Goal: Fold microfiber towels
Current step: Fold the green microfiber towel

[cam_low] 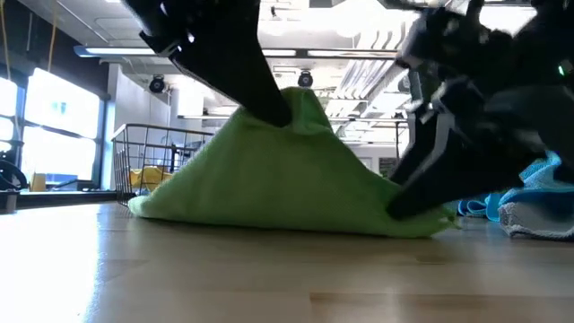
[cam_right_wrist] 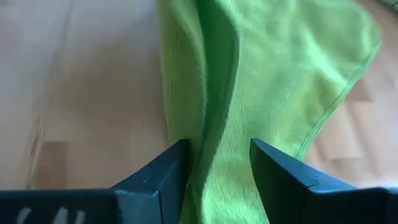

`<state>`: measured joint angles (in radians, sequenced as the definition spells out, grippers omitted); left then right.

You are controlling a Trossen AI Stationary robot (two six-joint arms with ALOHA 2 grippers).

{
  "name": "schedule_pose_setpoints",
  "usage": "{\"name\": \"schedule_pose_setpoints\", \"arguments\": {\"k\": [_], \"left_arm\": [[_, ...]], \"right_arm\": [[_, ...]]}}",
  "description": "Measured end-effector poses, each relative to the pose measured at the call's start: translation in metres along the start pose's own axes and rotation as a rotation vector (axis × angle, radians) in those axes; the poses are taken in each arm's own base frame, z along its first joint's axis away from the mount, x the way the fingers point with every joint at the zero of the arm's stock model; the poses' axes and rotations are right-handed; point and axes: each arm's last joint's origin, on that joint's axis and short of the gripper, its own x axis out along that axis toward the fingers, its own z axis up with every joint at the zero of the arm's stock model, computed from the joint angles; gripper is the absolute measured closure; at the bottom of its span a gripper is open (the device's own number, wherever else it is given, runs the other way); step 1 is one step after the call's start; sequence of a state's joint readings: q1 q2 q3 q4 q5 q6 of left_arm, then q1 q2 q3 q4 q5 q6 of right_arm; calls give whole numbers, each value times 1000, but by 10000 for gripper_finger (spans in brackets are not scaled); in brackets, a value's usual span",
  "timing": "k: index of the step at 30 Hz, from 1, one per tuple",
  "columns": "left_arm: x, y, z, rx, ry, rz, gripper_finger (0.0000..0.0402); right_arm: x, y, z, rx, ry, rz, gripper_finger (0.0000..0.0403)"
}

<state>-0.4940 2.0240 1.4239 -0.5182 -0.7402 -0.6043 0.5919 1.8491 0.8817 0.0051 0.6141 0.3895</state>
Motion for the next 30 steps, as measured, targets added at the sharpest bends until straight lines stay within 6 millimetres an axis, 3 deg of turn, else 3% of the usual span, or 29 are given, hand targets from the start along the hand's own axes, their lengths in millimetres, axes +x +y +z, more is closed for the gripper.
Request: {"name": "schedule_pose_setpoints", "arguments": {"k": [8,26,30], "left_arm": [[-4,0,-4,-6,6,28,401],[-14,7,-5,-46,30,54,401],[-21,4,-7,-36,35,36,401]], "right_arm": [[6,6,-4,21,-7,60,271],[6,8,-5,47,20,122,275],[6,8,-5,27,19,114,296]]}}
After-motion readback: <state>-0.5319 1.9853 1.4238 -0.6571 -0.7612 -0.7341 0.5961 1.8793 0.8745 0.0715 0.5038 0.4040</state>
